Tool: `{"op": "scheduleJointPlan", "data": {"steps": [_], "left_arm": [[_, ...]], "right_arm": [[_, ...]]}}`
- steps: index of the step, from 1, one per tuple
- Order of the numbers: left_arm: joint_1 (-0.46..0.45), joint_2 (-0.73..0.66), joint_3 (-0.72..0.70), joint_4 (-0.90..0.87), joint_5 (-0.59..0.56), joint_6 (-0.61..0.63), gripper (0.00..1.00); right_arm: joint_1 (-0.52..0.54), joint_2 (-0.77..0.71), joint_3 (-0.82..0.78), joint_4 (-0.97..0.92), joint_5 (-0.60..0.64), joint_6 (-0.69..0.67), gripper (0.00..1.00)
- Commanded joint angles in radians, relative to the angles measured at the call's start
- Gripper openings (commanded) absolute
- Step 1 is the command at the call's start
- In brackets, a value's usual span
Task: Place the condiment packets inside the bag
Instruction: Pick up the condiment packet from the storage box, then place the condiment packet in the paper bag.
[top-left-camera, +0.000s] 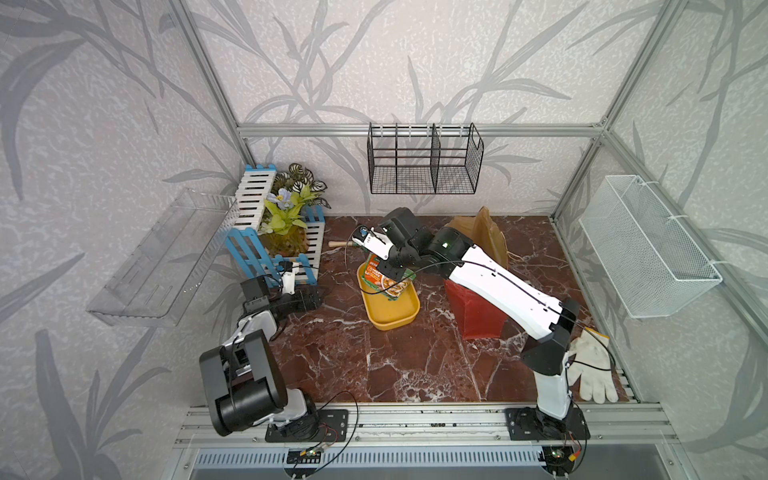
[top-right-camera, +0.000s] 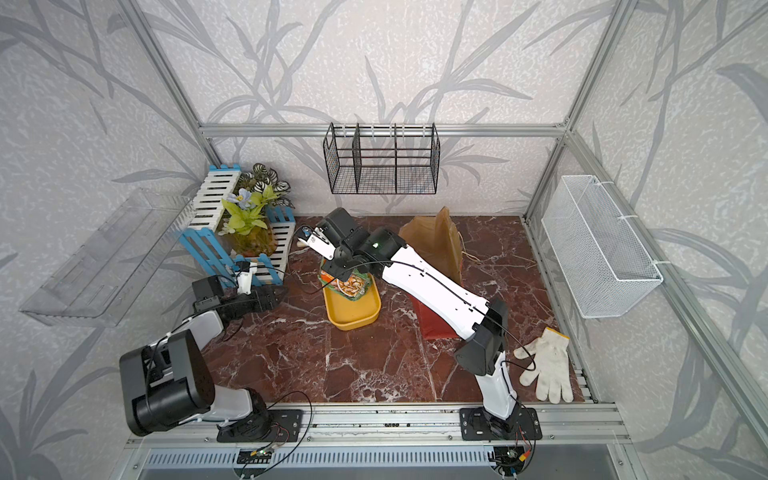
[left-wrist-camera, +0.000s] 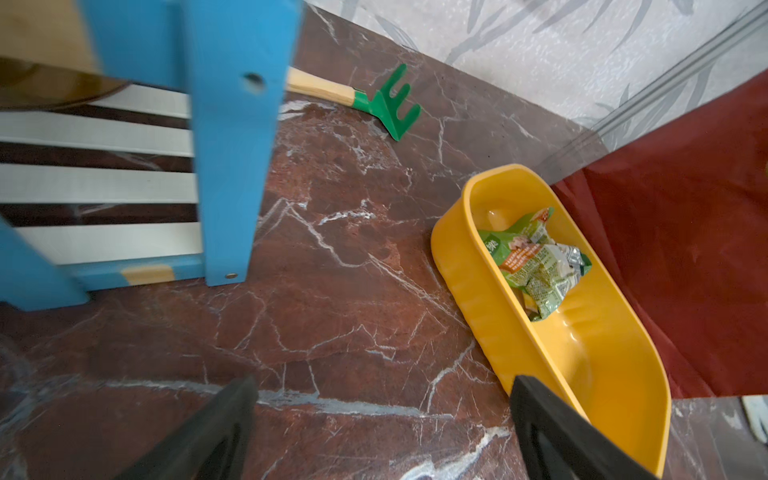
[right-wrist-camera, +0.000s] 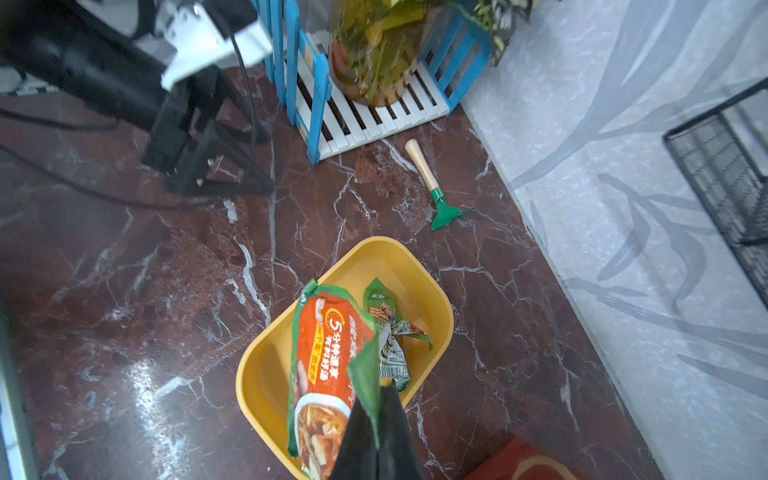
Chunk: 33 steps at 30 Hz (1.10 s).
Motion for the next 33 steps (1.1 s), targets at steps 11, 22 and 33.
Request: {"op": "scheduleJointPlan", "data": {"steps": [11, 22, 33], "left_arm": [[-0.104, -0.073, -0.048, -0.038, -0.101, 0.099, 1.00], [-0.103, -0.076, -0.049, -0.030, -0.117, 0.083, 1.00], [-0.101, -0.076, -0.047, -0.030, -0.124, 0.079, 1.00]], "right_arm": [[-0.033, -0.334, -0.177, 0.147, 0.366, 0.230, 0.00], [-0.271, -0.525, -0.429, 0.262, 0.324, 0.379, 0.00], [-0.374, -0.542, -0.550, 0.286, 0.323, 0.424, 0.00]]}}
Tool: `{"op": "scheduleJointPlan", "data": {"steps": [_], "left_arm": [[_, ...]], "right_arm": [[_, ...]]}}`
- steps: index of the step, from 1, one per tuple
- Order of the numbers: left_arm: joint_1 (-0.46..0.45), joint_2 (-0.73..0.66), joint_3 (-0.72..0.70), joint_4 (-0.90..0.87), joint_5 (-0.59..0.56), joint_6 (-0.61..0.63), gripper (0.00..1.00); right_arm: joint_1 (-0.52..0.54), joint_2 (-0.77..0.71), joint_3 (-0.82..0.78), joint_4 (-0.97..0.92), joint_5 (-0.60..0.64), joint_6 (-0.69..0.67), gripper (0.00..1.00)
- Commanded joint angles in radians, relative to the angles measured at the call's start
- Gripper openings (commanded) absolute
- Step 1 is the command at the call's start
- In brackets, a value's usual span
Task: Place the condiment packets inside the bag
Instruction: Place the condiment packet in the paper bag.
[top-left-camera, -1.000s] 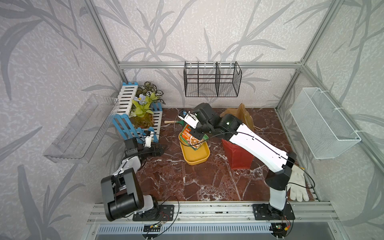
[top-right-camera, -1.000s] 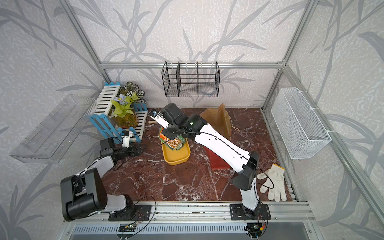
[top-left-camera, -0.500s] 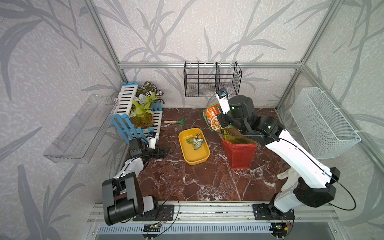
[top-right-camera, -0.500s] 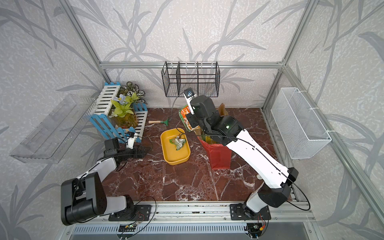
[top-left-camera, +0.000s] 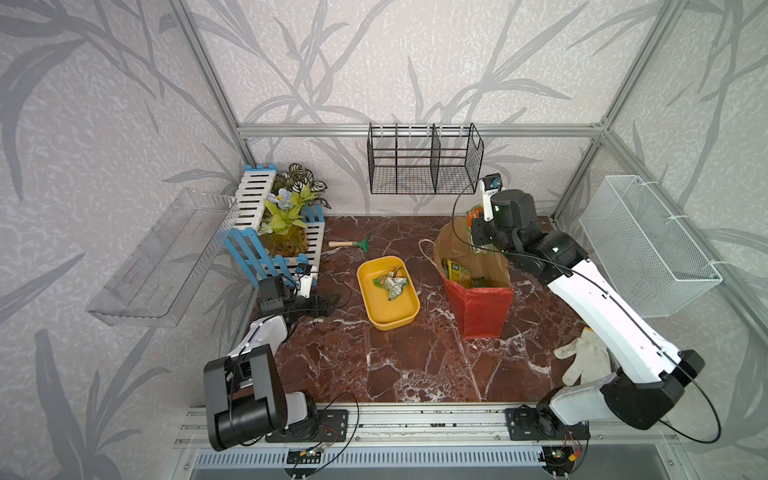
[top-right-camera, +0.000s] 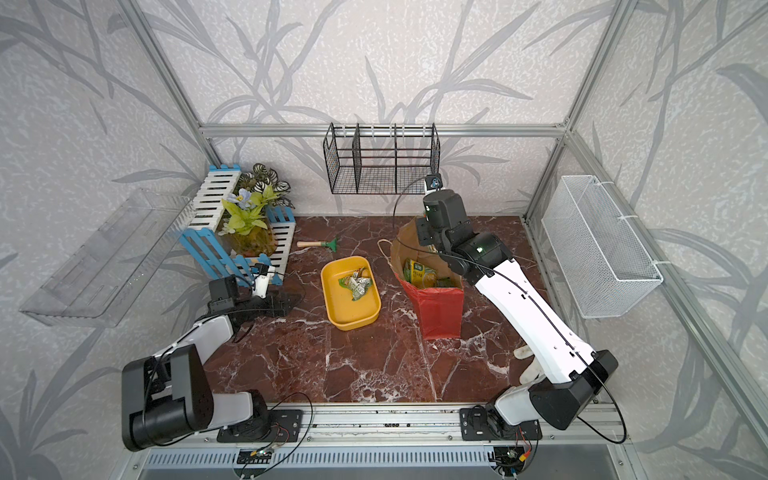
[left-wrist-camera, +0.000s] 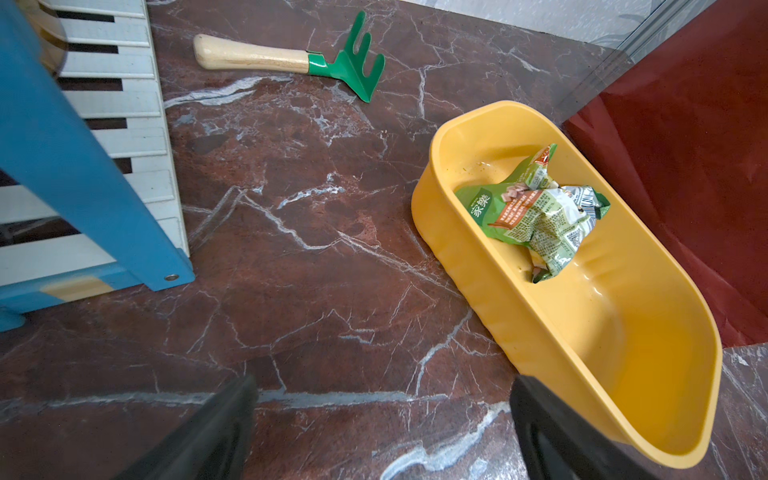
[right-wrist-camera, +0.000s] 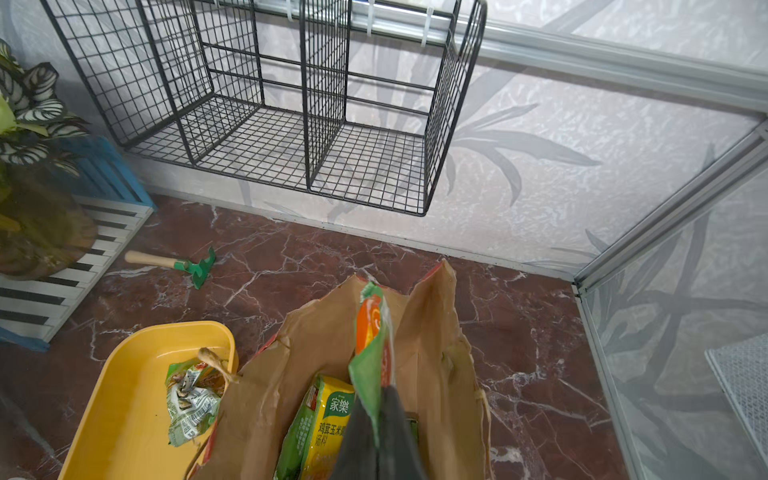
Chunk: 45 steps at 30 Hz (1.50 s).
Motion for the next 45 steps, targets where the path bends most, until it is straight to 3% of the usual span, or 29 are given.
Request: {"op": "scheduleJointPlan", "data": {"steps": [1, 17, 21, 28, 32, 40, 45], "left_arm": [[0.000, -0.013, -0.005, -0.009, -0.007, 0.004, 1.00], [0.005, -0.017, 0.002, -0.007, -0.029, -0.011, 1.00], [0.008, -0.022, 0.001, -0.004, -0.036, -0.013, 1.00], [0.023, -0.024, 0.001, 0.007, -0.040, -0.025, 1.00], [0.060, -0.017, 0.006, 0.020, -0.020, -0.050, 1.00], [0.169, 0.024, 0.021, 0.082, 0.008, -0.144, 1.00], [0.223, 0.066, 0.034, 0.111, 0.027, -0.192, 1.00]], "right_arm": [[-0.016, -0.029, -0.025, 0.044, 0.005, 0.033, 0.00], [-0.020, -0.083, -0.086, 0.038, 0.055, 0.042, 0.00], [0.015, -0.108, -0.088, 0.063, 0.098, -0.006, 0.17], [0.186, -0.068, -0.015, 0.087, 0.269, -0.143, 0.53], [0.280, -0.034, 0.018, 0.112, 0.296, -0.220, 0.69], [0.422, 0.156, 0.145, 0.001, 0.180, -0.340, 0.86], [0.432, 0.311, 0.210, -0.052, 0.115, -0.309, 0.88]]}}
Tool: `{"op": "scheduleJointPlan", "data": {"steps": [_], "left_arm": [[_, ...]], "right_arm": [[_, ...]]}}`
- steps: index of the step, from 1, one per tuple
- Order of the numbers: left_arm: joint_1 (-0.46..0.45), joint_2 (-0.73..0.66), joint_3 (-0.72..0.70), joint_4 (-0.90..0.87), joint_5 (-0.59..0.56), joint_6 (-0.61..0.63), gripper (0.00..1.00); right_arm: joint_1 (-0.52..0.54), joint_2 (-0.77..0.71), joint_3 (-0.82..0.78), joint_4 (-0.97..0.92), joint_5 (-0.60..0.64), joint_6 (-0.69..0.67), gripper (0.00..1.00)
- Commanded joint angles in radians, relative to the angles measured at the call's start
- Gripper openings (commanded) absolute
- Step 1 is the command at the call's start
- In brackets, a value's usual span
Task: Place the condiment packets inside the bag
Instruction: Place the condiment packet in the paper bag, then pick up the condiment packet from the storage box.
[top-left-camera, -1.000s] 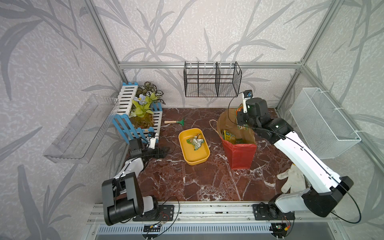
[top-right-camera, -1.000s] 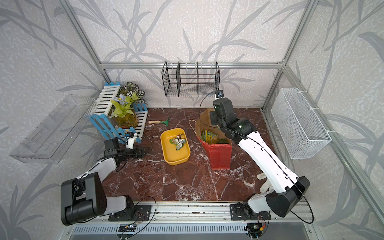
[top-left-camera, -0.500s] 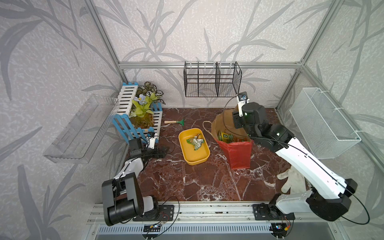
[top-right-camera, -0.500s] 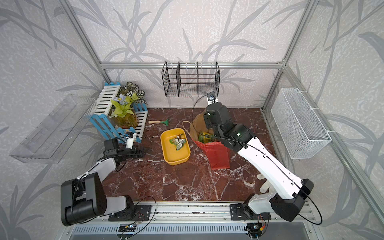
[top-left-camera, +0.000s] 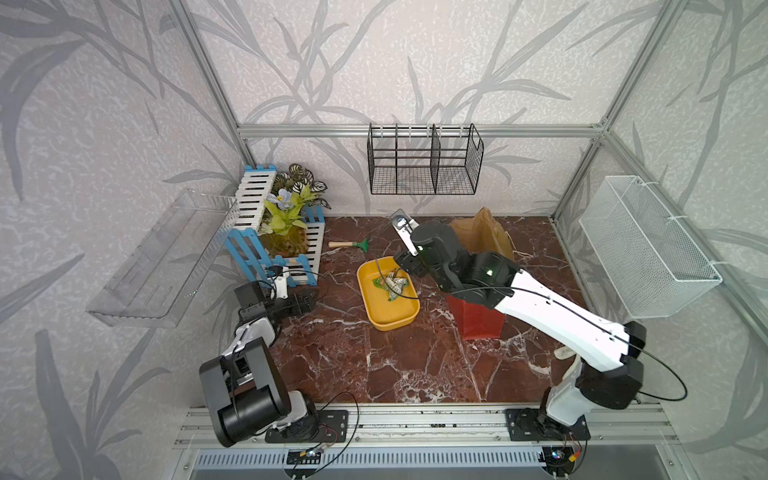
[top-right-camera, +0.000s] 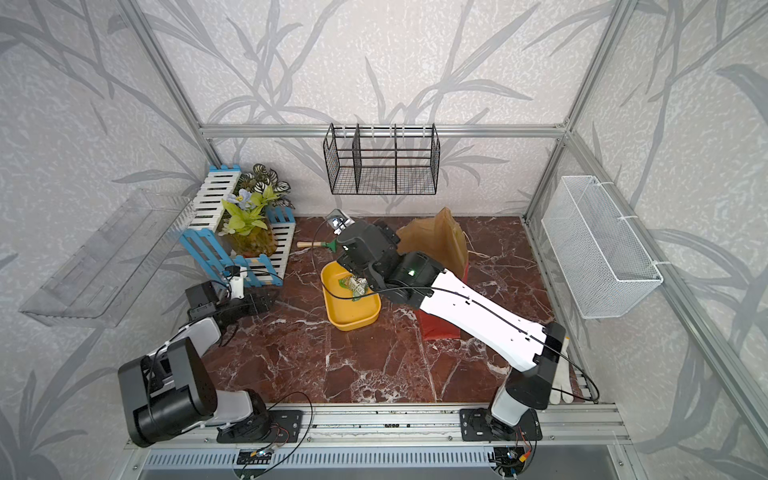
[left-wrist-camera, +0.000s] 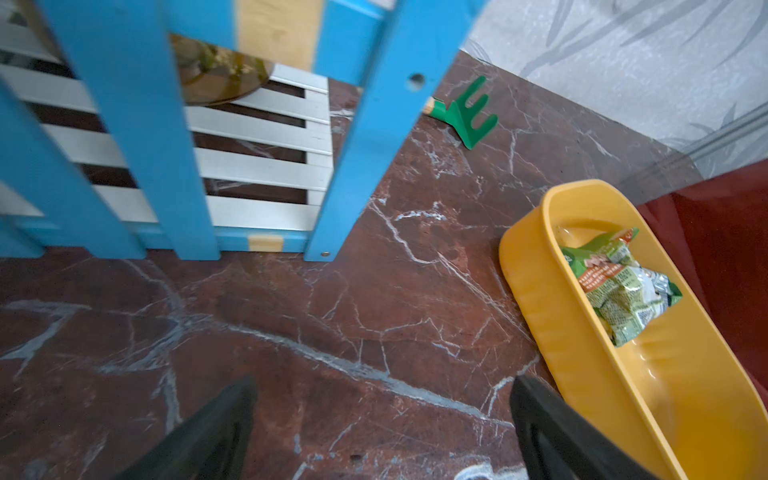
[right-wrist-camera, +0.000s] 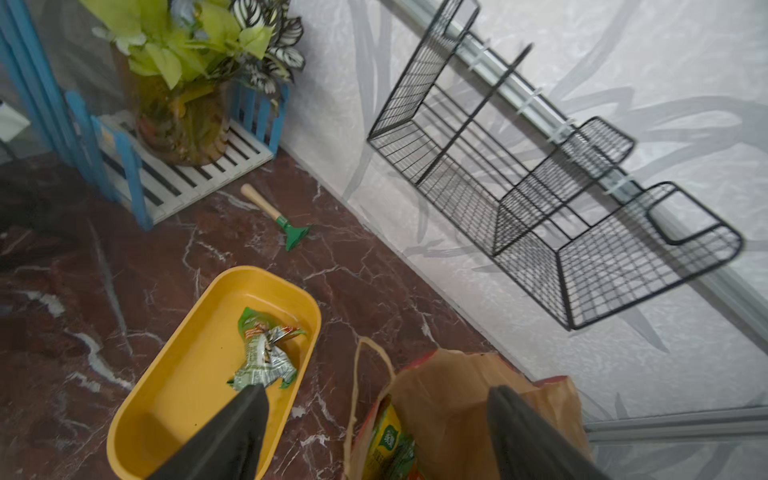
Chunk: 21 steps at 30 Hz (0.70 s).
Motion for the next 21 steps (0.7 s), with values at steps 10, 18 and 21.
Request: {"op": "scheduleJointPlan", "data": {"steps": [10, 18, 21], "left_arm": [[0.039, 0.020, 0.023, 0.057, 0.037, -0.063, 1.00], [0.043, 0.012, 0.020, 0.065, 0.034, -0.074, 1.00], [0.044, 0.008, 0.018, 0.070, 0.032, -0.077, 1.00]], "right_arm": [[-0.040, 0.362, 0.202, -0.168, -0.160, 0.112, 0.88], [-0.098, 0.565, 0.308, -0.195, -0.179, 0.217, 0.88], [-0.106, 0.609, 0.315, -0.183, -0.186, 0.222, 0.88]]}}
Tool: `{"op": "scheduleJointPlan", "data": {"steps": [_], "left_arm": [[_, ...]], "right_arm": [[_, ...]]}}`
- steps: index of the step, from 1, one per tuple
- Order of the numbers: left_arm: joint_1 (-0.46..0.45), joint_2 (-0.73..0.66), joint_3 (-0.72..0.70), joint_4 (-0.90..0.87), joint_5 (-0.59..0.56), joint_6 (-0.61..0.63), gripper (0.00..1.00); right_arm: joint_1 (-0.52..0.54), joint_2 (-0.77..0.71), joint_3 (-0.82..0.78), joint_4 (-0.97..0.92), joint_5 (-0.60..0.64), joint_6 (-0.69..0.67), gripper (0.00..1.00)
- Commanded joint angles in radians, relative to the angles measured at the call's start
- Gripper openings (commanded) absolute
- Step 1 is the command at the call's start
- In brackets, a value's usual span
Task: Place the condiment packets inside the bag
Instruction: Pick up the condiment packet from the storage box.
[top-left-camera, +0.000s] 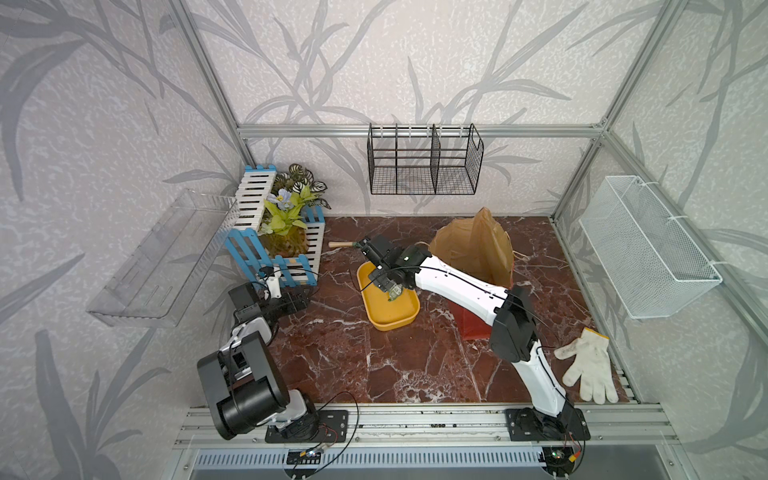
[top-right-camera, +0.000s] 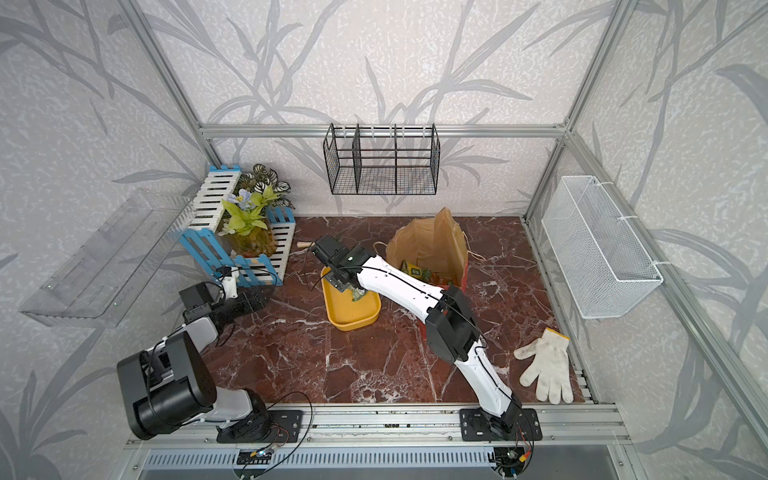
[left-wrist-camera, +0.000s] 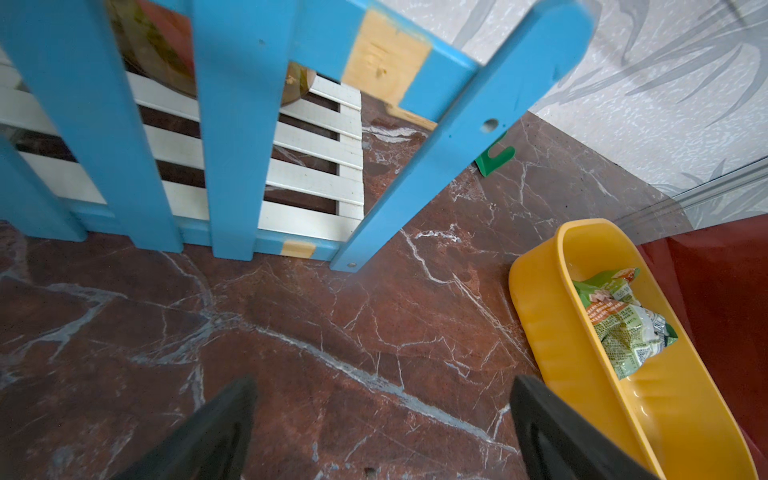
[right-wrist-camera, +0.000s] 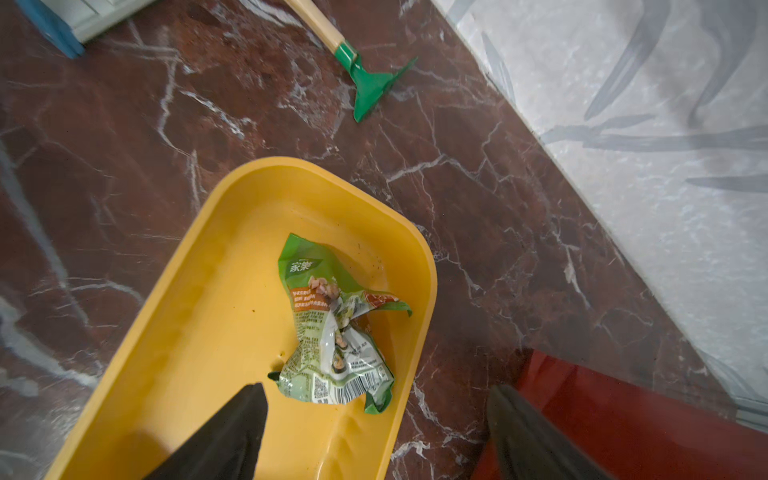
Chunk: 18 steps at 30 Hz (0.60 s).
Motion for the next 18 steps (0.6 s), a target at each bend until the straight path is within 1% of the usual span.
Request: {"op": "scheduleJointPlan", "data": {"steps": [1, 9, 18], "left_arm": [[0.008, -0.020, 0.012, 0.018, 0.013, -0.012, 1.00], [0.009, -0.031, 0.002, 0.030, 0.015, -0.010, 1.00], [0.010, -0.034, 0.002, 0.027, 0.022, -0.009, 1.00]], "right_arm": [[-0.007, 0.050, 0.037, -0.021, -0.022, 0.049, 0.88], [-0.008, 0.108, 0.056, -0.015, -0.061, 0.090, 0.87], [-0.008, 0.130, 0.002, 0.020, -0.073, 0.109, 0.82]]}}
